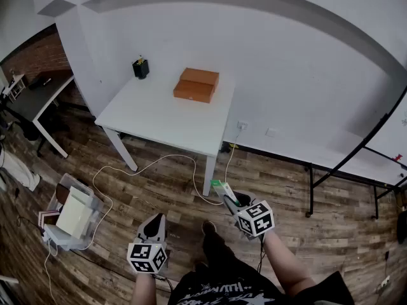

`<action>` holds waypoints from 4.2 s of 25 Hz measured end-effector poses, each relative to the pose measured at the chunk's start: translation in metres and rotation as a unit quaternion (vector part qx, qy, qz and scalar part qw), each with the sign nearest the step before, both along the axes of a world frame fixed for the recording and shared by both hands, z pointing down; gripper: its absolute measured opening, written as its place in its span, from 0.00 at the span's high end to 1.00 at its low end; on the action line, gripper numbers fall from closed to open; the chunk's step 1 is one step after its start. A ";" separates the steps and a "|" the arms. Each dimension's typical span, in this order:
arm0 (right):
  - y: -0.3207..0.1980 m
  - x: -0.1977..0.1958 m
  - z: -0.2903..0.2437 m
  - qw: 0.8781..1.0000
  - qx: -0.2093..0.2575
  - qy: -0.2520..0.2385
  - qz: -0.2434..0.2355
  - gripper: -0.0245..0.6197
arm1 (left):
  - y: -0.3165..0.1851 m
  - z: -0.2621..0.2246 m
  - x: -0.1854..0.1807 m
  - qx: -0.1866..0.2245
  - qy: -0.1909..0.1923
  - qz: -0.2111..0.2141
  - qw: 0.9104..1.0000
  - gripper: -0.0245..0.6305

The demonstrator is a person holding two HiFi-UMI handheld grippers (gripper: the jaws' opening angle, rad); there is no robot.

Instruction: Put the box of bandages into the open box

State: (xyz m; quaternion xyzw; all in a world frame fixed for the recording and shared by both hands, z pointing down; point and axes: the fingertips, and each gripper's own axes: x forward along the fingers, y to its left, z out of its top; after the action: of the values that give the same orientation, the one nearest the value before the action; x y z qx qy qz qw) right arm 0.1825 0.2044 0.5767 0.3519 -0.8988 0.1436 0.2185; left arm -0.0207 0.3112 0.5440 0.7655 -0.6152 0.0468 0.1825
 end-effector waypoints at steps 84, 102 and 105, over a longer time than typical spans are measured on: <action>-0.566 -0.120 -0.016 0.995 0.001 -0.022 0.095 0.79 | -0.565 -0.009 -0.160 -0.001 0.009 0.055 0.998 0.93; -0.694 -0.200 0.004 0.993 0.010 0.067 0.100 0.79 | -0.702 0.015 -0.227 -0.021 0.049 0.109 0.993 0.93; -0.708 -0.209 0.015 0.992 0.007 0.087 0.095 0.79 | -0.718 0.023 -0.235 -0.027 0.061 0.108 0.992 0.93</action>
State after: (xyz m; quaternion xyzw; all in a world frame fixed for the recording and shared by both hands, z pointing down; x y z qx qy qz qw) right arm -0.0269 -0.5035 0.5913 0.4484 -0.8398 0.1261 0.2790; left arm -0.2553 -0.4067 0.5666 0.8238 -0.5151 0.0363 0.2340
